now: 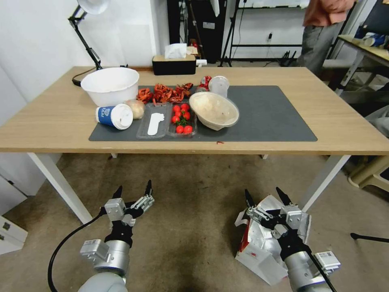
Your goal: Pick up the food delivery bag from the floor and place it on the table.
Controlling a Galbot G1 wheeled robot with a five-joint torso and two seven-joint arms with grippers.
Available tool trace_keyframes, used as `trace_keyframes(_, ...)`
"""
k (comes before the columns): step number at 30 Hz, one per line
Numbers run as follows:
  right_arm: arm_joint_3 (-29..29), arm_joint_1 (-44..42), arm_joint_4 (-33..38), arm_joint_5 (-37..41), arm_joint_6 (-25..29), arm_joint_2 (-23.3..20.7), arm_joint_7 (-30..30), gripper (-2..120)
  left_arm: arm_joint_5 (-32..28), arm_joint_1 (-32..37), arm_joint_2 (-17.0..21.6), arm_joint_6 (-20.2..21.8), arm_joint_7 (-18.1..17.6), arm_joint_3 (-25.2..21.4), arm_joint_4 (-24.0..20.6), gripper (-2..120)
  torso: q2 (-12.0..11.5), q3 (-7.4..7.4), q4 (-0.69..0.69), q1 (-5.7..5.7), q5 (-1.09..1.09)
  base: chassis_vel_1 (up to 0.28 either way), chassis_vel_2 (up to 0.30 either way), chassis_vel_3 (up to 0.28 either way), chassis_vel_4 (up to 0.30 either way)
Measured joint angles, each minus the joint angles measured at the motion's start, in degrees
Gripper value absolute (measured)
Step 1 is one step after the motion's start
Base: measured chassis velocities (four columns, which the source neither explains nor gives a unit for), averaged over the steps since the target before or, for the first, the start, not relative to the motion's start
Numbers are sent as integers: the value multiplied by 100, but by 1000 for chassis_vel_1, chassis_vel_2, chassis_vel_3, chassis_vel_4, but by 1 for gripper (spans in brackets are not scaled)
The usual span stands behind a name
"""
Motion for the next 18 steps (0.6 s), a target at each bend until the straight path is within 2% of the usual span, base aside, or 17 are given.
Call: trace_keyframes(18, 0, 18, -68, 18, 17, -19, -15, 100, -1, 10, -8, -6, -14, -3, 13, 100, -412, -247, 0, -164, 0, 0, 0, 0, 0)
